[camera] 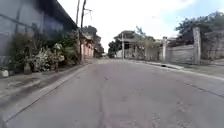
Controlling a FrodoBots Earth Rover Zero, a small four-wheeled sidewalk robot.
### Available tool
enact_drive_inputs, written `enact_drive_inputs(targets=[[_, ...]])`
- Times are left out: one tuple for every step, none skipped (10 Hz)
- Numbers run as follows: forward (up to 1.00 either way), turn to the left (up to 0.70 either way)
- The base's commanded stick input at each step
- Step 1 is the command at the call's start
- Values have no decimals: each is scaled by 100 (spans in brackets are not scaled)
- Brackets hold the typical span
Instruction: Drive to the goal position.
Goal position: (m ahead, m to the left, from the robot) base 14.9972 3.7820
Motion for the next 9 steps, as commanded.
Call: enact_drive_inputs(targets=[[100, 0], [100, 0], [100, 0], [100, 0], [100, 0], [100, 0], [100, 0], [100, 0], [100, 0]])
